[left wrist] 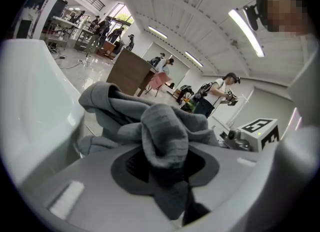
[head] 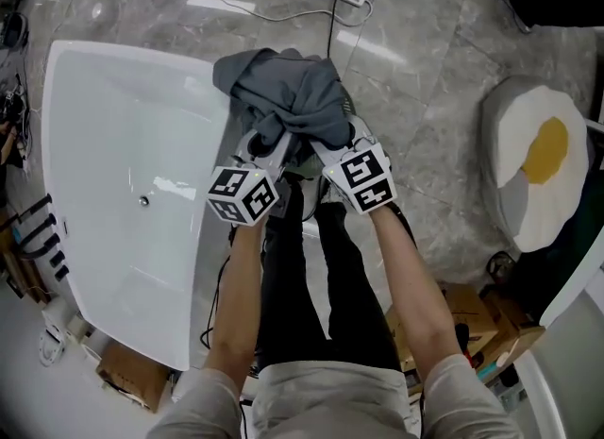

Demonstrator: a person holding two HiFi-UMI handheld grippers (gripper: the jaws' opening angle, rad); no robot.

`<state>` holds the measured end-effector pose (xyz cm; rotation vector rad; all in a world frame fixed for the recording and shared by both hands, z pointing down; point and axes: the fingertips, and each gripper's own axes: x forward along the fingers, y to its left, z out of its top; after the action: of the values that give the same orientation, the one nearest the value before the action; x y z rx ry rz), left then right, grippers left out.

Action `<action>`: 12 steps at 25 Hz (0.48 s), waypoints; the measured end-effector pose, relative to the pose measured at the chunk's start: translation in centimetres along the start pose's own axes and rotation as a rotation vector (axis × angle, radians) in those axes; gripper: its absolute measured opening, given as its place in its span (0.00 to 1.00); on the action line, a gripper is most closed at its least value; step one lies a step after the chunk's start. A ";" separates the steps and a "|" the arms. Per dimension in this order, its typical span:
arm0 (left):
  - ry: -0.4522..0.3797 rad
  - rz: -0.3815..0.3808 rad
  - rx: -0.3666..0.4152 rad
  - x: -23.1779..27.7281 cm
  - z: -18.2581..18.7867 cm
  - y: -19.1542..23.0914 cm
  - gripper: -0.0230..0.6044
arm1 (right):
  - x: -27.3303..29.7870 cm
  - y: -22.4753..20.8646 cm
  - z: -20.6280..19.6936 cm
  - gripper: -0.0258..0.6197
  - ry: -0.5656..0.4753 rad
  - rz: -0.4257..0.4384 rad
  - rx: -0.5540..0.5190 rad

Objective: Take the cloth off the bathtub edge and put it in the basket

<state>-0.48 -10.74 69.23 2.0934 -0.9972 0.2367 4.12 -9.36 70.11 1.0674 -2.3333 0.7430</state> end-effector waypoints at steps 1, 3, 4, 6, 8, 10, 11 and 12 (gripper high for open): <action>0.014 -0.008 -0.006 0.3 -1.0 -0.5 0.31 | -0.6 -0.3 -1.0 0.26 0.012 -0.007 0.005; 0.039 -0.025 -0.028 1.1 -3.2 -1.4 0.31 | -1.6 -1.0 -3.0 0.26 0.035 -0.021 0.015; 0.051 -0.032 -0.037 1.4 -4.2 -1.9 0.31 | -2.1 -1.3 -4.1 0.26 0.045 -0.027 0.026; 0.081 -0.043 -0.046 2.1 -6.4 -2.5 0.31 | -2.9 -1.8 -6.3 0.26 0.066 -0.038 0.056; 0.121 -0.051 -0.056 2.5 -8.5 -2.7 0.31 | -3.3 -2.0 -8.5 0.26 0.091 -0.048 0.090; 0.162 -0.057 -0.070 2.7 -10.5 -2.7 0.31 | -3.5 -1.9 -10.5 0.26 0.119 -0.055 0.124; 0.181 -0.057 -0.075 2.7 -11.4 -2.7 0.31 | -3.5 -1.8 -11.3 0.26 0.130 -0.056 0.141; 0.198 -0.057 -0.079 2.7 -12.1 -2.5 0.31 | -3.5 -1.6 -12.1 0.26 0.139 -0.055 0.156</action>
<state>5.04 -2.55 77.15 1.9803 -0.8154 0.3620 9.66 -0.66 77.43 1.1040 -2.1496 0.9589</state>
